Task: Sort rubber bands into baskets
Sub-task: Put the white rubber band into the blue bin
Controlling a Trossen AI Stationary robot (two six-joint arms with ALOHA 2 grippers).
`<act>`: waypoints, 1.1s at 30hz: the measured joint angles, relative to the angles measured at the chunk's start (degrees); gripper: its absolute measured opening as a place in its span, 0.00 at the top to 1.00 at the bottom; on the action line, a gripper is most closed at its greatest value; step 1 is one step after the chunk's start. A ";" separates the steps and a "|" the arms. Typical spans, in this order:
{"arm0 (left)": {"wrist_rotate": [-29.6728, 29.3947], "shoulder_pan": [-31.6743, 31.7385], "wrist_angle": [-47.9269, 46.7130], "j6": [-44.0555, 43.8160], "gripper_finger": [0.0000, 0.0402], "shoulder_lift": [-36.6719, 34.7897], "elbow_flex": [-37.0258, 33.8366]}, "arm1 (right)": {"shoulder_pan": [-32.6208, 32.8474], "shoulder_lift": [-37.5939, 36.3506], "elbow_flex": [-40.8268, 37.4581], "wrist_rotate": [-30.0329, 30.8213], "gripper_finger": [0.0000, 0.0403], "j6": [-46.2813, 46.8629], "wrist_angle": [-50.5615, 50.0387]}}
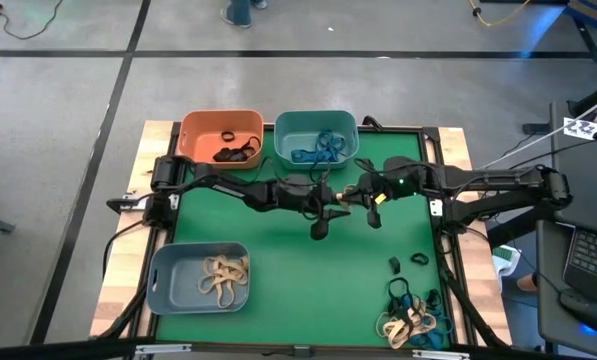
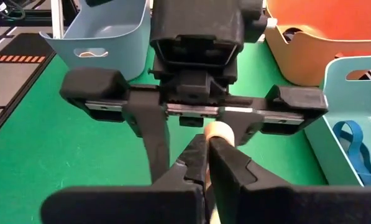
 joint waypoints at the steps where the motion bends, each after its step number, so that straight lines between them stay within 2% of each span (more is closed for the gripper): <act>1: 0.00 0.00 -0.13 0.02 0.77 0.00 0.00 | 0.01 0.00 0.00 0.00 0.96 0.03 0.04; 6: -0.02 -0.15 -0.96 2.06 0.97 0.00 0.00 | 0.01 0.00 0.00 -0.04 0.96 4.77 0.03; 11: -0.02 -0.22 -1.48 2.08 0.97 0.00 0.00 | 0.01 0.43 0.00 -0.04 0.93 8.29 -0.23; 16: -0.04 -0.66 -4.49 2.04 0.98 -0.15 0.02 | 0.00 0.83 0.00 -2.33 0.75 9.42 -0.62; 19: -0.01 -0.94 -14.55 2.85 0.97 -2.85 -0.04 | 0.01 0.83 0.00 -4.65 0.64 9.40 -1.70; 23: 0.02 -1.03 -28.54 3.06 0.99 -8.90 -0.04 | 0.07 0.83 0.00 -6.36 0.55 9.37 -4.09; 27: -0.41 -1.95 -39.05 3.04 0.98 -14.62 0.02 | 0.09 0.81 0.00 -5.95 0.51 8.73 -3.69; 33: -0.44 -4.55 -51.21 3.05 0.98 -21.98 0.01 | 0.09 1.35 -0.55 -5.30 0.50 7.25 -2.97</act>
